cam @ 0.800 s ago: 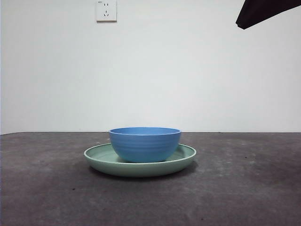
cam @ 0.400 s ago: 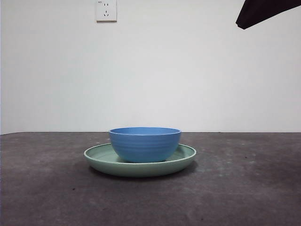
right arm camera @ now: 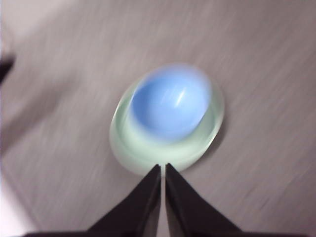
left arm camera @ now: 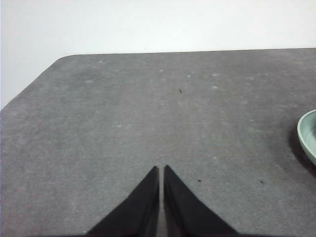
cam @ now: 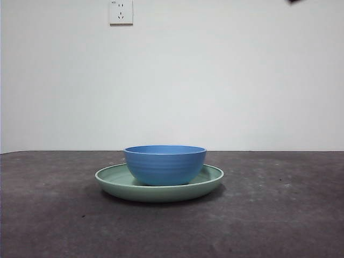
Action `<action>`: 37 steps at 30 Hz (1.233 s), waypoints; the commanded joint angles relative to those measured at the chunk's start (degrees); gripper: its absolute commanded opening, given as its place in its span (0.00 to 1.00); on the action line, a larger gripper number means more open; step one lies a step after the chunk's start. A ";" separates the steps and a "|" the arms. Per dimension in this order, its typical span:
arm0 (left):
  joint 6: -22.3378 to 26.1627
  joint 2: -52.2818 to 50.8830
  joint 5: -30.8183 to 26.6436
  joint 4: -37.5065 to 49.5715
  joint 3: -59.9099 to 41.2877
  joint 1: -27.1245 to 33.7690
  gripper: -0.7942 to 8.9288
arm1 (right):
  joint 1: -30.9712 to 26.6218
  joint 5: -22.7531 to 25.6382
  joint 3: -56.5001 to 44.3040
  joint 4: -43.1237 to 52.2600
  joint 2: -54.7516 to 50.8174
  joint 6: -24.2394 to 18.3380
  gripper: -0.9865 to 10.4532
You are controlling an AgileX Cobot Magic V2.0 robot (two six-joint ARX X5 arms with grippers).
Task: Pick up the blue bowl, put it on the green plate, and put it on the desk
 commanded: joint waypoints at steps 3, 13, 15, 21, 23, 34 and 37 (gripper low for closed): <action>-0.31 -0.09 -0.15 -0.44 -1.20 0.13 0.10 | -9.60 0.09 -5.44 9.38 -8.68 -0.98 0.09; -0.31 -0.09 -0.15 -0.44 -1.20 0.11 0.10 | -23.47 6.10 -28.17 26.08 -30.62 -0.87 0.09; -0.31 -0.09 -0.15 -0.46 -1.20 0.11 0.10 | -24.28 7.82 -32.35 27.96 -34.18 -0.74 0.09; -0.31 -0.09 -0.15 -0.44 -1.20 0.11 0.10 | -24.55 12.26 -42.53 29.68 -42.14 -0.72 0.09; -0.31 -0.09 -0.15 -0.44 -1.20 0.13 0.10 | -24.55 13.33 -45.20 29.70 -43.71 -0.72 0.09; -0.31 -0.09 -0.15 -0.44 -1.20 0.11 0.10 | -24.44 13.97 -53.70 29.53 -46.97 4.13 0.09; -0.31 -0.07 -0.15 -0.46 -1.20 0.11 0.10 | -24.44 13.94 -54.23 28.20 -46.97 5.51 0.09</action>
